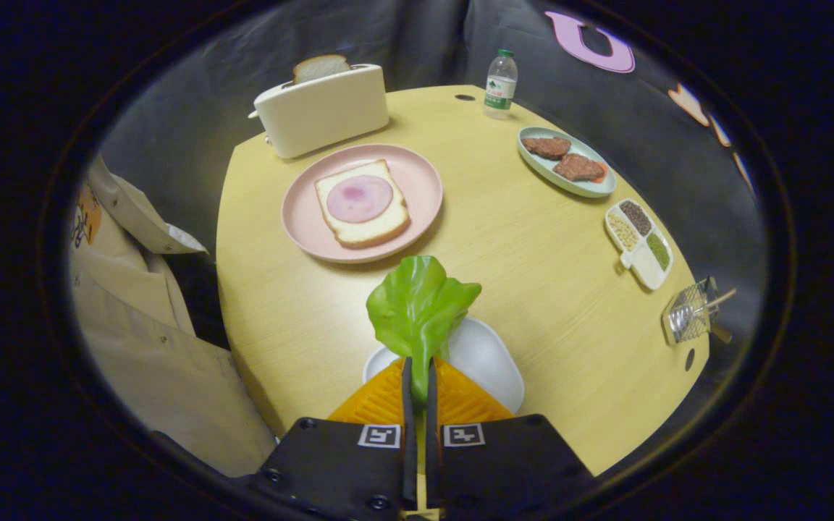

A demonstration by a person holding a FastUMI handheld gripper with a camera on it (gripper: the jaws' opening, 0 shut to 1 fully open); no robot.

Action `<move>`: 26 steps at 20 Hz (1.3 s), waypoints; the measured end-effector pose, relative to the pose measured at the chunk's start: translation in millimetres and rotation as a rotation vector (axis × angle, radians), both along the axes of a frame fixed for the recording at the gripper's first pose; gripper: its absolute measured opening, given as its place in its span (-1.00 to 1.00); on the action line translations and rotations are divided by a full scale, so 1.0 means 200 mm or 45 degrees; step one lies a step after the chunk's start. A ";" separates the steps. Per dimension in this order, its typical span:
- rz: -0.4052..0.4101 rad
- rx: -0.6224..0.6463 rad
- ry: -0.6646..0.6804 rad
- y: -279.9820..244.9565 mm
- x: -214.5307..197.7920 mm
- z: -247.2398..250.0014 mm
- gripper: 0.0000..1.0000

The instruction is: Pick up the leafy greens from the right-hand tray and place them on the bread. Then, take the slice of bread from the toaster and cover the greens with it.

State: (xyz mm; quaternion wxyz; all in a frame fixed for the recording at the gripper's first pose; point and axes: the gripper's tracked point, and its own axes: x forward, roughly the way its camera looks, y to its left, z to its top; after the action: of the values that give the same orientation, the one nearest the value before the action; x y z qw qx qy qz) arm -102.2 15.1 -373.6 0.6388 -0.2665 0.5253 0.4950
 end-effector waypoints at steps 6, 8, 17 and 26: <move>0.025 0.043 -0.025 0.23 0.00 0.08 -0.85; 0.031 0.058 -0.032 0.31 0.00 0.10 -0.85; 0.077 0.123 -0.057 0.68 -0.02 0.10 -0.85; 0.117 0.136 -0.005 0.96 -0.06 0.00 -0.84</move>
State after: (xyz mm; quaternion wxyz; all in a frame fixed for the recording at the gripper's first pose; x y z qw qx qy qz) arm -114.9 206.8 -373.8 0.6297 -0.2567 0.4842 0.5507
